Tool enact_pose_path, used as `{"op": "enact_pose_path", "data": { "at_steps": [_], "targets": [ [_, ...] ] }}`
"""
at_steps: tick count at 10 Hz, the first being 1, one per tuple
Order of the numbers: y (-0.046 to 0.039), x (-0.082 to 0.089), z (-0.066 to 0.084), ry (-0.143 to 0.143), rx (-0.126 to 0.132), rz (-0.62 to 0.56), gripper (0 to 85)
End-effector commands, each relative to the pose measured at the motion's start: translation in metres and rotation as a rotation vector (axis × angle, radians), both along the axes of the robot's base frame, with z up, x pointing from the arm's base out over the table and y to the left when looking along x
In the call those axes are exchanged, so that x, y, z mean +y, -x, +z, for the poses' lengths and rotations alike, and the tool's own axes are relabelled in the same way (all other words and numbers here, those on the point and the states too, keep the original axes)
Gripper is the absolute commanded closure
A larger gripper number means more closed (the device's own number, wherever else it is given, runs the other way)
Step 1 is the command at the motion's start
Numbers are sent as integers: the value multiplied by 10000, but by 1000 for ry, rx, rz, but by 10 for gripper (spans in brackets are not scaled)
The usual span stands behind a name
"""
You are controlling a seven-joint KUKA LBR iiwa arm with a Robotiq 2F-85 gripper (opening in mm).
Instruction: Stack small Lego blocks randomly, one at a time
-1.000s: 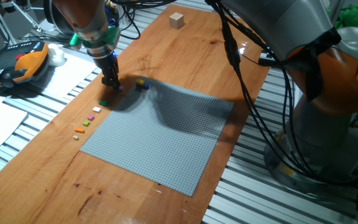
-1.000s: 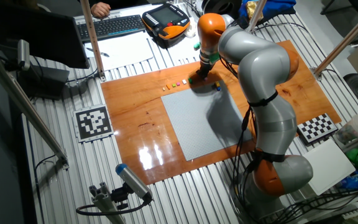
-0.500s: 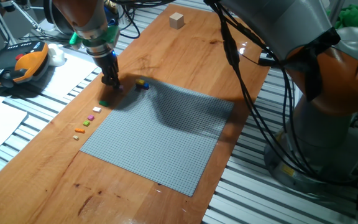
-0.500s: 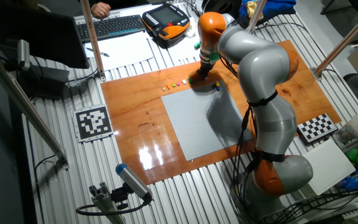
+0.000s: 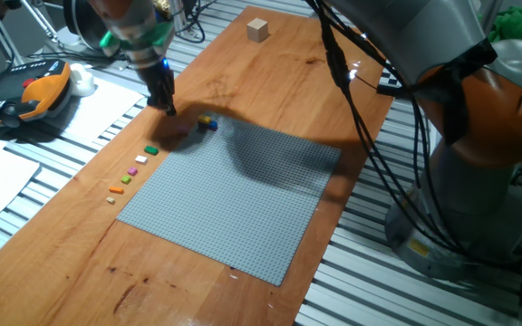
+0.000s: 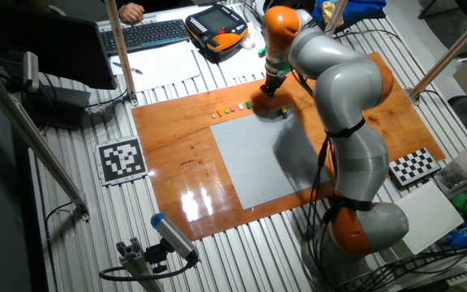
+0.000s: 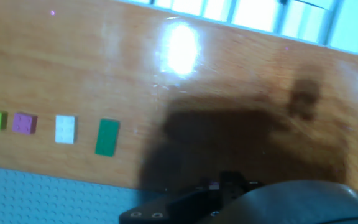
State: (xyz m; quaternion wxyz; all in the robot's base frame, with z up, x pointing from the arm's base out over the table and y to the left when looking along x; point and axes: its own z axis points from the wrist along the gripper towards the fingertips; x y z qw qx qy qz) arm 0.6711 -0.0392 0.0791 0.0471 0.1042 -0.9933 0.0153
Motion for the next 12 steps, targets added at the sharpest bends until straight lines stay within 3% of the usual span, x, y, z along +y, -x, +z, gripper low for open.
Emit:
{"op": "enact_pose_path", "data": {
  "at_steps": [1,2,4,5,7,8,9,10,11,12],
  "targets": [
    [-5,10,15,-1,3,-29,850],
    [-17,46,6,-1,1,-40,850],
    [-18,108,-84,23,-20,-27,850],
    [-6,131,-120,31,-27,-33,680],
    [-16,104,-100,26,-30,-37,680],
    [-39,76,-69,14,-23,-47,680],
    [-43,55,-55,7,-10,-50,510],
    [-48,41,-46,-2,-9,-53,510],
    [-41,53,-43,-45,-11,-84,510],
    [-49,68,-28,-53,-37,-95,510]
  ]
}}
